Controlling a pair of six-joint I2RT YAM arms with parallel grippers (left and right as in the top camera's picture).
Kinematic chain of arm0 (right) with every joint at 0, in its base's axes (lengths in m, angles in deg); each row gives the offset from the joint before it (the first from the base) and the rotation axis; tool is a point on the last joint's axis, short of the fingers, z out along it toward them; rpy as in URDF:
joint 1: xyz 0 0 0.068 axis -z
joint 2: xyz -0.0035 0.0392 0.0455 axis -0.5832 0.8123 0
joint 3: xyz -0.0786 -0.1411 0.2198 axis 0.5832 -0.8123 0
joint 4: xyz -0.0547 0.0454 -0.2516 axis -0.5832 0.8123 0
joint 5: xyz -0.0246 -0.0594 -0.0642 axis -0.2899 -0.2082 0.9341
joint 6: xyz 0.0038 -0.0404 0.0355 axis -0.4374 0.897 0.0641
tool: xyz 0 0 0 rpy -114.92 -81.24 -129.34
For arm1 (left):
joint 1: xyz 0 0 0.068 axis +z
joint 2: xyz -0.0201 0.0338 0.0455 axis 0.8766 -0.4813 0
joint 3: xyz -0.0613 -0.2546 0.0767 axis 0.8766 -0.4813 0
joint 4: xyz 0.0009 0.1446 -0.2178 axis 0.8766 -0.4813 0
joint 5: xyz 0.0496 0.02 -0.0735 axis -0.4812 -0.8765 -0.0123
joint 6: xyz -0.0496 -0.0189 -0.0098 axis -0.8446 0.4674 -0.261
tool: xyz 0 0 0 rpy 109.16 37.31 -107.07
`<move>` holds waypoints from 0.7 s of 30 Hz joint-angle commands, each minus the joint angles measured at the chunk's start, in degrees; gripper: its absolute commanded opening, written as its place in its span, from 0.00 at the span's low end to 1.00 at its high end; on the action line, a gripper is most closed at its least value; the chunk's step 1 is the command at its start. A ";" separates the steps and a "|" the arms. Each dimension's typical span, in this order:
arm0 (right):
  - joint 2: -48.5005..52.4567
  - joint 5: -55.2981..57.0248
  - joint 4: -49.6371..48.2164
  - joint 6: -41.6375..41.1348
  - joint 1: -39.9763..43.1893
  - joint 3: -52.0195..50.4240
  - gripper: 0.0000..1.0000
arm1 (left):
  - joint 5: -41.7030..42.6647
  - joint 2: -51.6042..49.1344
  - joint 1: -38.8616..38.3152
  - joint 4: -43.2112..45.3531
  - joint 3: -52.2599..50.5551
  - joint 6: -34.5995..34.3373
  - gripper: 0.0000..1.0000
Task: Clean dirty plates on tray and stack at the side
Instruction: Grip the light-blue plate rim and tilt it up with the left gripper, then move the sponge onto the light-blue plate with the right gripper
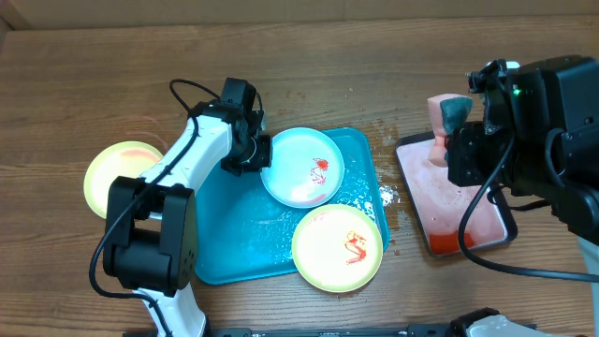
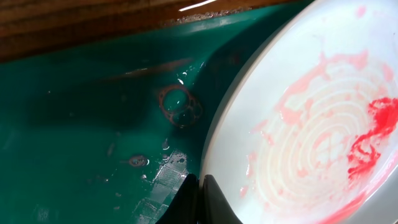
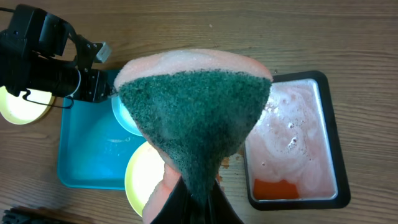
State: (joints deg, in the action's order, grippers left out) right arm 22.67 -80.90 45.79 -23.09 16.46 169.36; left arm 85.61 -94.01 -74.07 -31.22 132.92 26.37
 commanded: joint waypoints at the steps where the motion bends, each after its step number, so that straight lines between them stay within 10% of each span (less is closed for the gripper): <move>1: 0.28 -0.28 -0.37 0.46 -0.11 1.01 0.04 | -0.87 -0.76 0.07 -0.72 -0.04 1.31 0.04; 21: 9.31 -8.31 -2.19 3.23 -0.70 -0.57 0.04 | 0.98 -7.28 0.02 0.35 -0.09 1.51 0.12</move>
State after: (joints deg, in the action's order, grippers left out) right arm 31.89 -87.79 44.07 -21.10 16.08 169.01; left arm 85.90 -97.95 -73.99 -31.22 132.94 26.79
